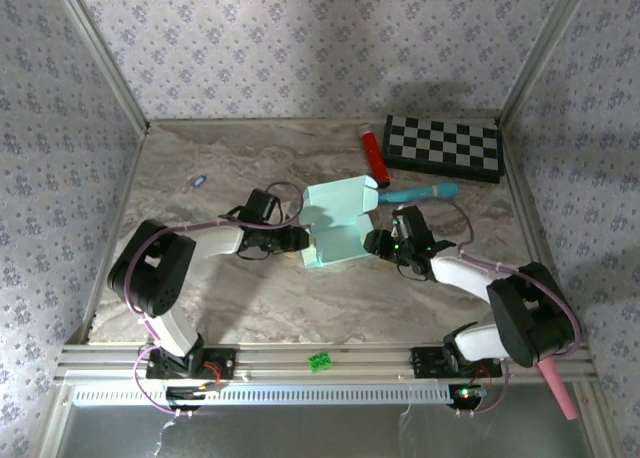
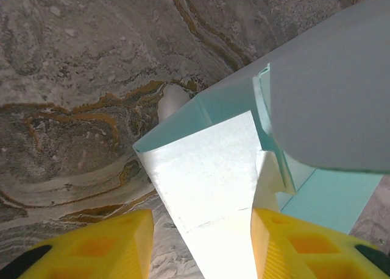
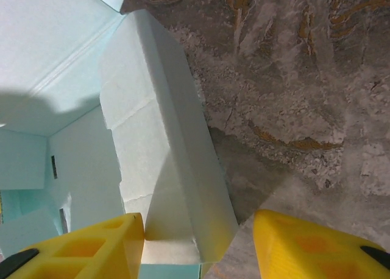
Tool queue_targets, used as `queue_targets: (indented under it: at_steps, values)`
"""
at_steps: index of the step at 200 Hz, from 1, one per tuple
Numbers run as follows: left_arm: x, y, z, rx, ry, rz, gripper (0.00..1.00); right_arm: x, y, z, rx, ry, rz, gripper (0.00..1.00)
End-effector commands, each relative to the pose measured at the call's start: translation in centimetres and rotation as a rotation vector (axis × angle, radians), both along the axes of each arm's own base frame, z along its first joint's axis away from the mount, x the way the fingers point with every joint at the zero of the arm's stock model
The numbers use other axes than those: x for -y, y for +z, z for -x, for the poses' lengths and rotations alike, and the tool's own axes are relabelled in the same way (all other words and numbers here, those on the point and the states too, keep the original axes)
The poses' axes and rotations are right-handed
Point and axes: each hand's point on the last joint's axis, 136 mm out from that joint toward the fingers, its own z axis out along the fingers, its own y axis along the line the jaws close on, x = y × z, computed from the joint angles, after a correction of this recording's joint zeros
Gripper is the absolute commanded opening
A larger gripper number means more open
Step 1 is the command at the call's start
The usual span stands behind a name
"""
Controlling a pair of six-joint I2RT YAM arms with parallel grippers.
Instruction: Fold the paper box
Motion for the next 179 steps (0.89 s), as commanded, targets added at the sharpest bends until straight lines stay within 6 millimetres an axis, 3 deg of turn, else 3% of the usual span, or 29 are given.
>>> queue_targets:
  at_steps: [1,97,129,179]
  values:
    - [0.4,1.4,-0.5,0.037,0.008,0.02,0.47,-0.7,0.8,-1.1,0.033,0.022,-0.017,0.52]
    - [-0.3,3.8,-1.3,0.118,0.035,-0.003,0.54,0.5,3.4,-2.4,0.064,0.079,0.019,0.66]
    - [-0.3,4.2,-1.3,0.134,0.031,0.001,0.6,1.3,2.8,-3.4,0.043,0.11,-0.001,0.62]
    - [0.0,3.9,-1.7,0.124,0.013,-0.018,0.61,-0.5,2.0,-4.7,0.019,0.208,-0.034,0.57]
